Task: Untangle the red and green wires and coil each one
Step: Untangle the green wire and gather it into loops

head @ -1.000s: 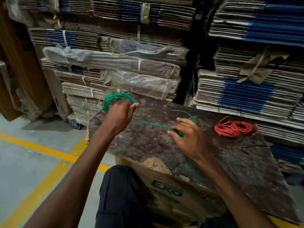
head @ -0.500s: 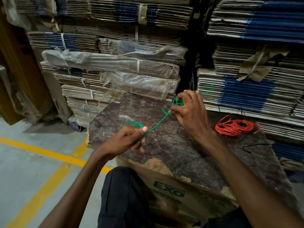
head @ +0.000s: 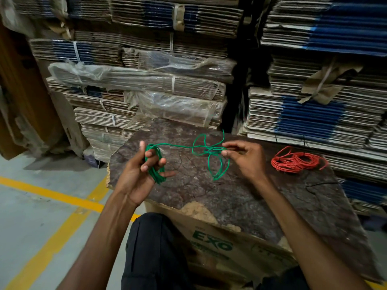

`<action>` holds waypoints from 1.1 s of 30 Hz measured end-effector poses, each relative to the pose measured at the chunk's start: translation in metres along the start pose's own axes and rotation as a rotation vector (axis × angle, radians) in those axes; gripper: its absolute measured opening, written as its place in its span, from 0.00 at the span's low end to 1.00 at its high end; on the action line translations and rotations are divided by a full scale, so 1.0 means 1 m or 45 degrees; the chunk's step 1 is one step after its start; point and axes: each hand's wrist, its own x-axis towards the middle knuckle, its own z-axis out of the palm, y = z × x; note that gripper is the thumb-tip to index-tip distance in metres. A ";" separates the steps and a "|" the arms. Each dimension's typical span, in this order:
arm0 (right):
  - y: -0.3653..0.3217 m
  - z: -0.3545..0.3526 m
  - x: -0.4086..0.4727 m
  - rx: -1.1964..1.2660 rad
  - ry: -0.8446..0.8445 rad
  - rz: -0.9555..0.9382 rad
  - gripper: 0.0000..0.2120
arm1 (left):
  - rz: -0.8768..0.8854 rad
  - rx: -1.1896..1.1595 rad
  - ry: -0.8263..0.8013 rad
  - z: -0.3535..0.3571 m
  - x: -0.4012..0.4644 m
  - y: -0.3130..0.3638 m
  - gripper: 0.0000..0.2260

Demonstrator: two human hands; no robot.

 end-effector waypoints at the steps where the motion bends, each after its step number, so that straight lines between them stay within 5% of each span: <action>1: 0.002 -0.002 0.001 0.037 0.007 0.058 0.14 | 0.002 -0.020 0.023 -0.005 0.002 0.000 0.21; 7: 0.004 -0.018 0.008 0.115 -0.048 0.301 0.13 | 0.031 -0.028 0.153 -0.021 0.007 0.002 0.23; 11: 0.004 -0.024 0.025 0.128 0.138 0.348 0.13 | 0.053 0.035 0.218 -0.025 0.005 0.003 0.22; 17: 0.008 -0.005 0.044 -0.625 0.294 -0.017 0.07 | 0.070 0.150 0.279 -0.017 0.012 0.002 0.19; 19: 0.010 -0.002 0.049 -0.458 0.252 0.061 0.04 | 0.085 0.168 0.294 -0.021 0.013 0.008 0.19; 23: -0.003 -0.012 0.042 0.369 -0.042 0.483 0.05 | 0.117 0.183 0.334 -0.040 0.015 0.021 0.18; 26: -0.008 -0.024 0.038 0.722 -0.290 0.587 0.12 | 0.119 0.225 0.348 -0.050 0.017 0.023 0.18; 30: -0.004 -0.037 0.038 0.820 -0.510 0.553 0.31 | 0.124 0.263 0.378 -0.051 0.022 0.021 0.18; 33: 0.001 -0.043 0.039 0.634 -0.512 0.410 0.32 | 0.128 0.281 0.407 -0.051 0.024 0.025 0.18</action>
